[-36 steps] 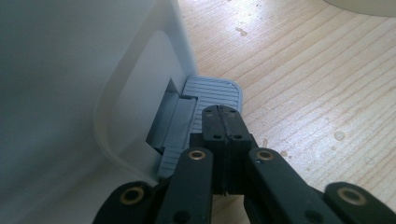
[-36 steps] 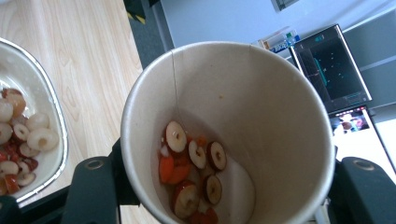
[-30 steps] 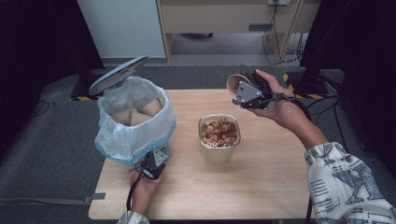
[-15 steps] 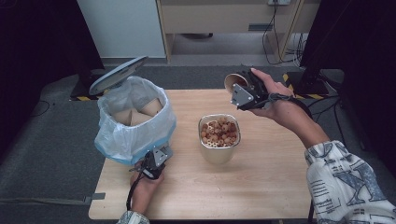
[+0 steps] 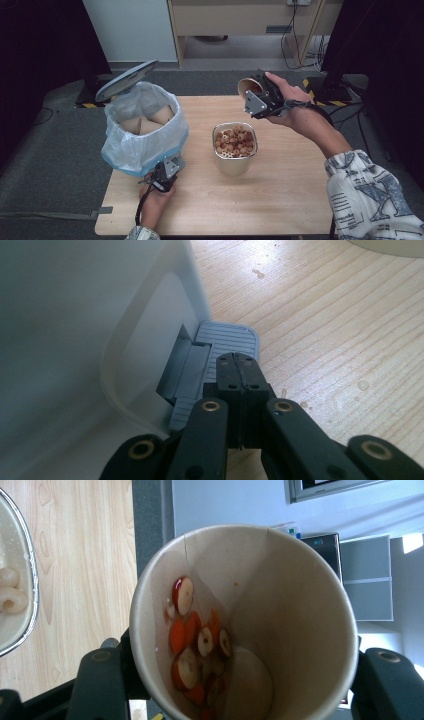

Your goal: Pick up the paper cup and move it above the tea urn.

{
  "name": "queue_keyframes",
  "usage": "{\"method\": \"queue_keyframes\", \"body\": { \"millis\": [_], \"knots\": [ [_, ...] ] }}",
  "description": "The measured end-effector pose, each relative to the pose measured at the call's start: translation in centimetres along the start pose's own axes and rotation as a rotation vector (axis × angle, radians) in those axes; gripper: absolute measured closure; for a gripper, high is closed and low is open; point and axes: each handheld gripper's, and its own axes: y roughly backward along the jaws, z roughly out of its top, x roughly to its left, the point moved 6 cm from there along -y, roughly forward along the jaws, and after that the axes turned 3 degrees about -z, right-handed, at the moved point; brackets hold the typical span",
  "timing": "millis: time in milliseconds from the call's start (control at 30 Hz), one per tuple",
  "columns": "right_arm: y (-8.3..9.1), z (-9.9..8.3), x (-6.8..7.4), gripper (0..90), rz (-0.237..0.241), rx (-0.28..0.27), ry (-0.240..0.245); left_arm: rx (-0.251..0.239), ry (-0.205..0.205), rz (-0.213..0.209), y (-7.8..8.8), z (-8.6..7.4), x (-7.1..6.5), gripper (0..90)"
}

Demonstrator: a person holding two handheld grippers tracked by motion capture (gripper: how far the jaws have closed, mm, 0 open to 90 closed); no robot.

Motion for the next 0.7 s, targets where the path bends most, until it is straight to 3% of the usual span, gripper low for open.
{"method": "queue_keyframes", "body": {
  "millis": [433,567,600,700],
  "knots": [
    [0.6,0.4,-1.0,35.9,-0.016,-0.004,0.008,-0.001,0.000,0.000,0.0,0.0,0.0,89.1],
    [0.7,0.6,-1.2,36.0,-0.027,0.007,0.048,-0.001,0.000,0.000,0.0,0.0,0.0,89.2],
    [0.8,0.6,-1.2,36.0,-0.039,0.020,0.091,-0.001,0.000,0.000,0.0,0.0,0.0,89.1],
    [0.7,0.6,-1.1,36.0,-0.047,0.030,0.128,0.000,-0.001,0.001,0.0,0.0,0.0,89.1]
  ]
}}
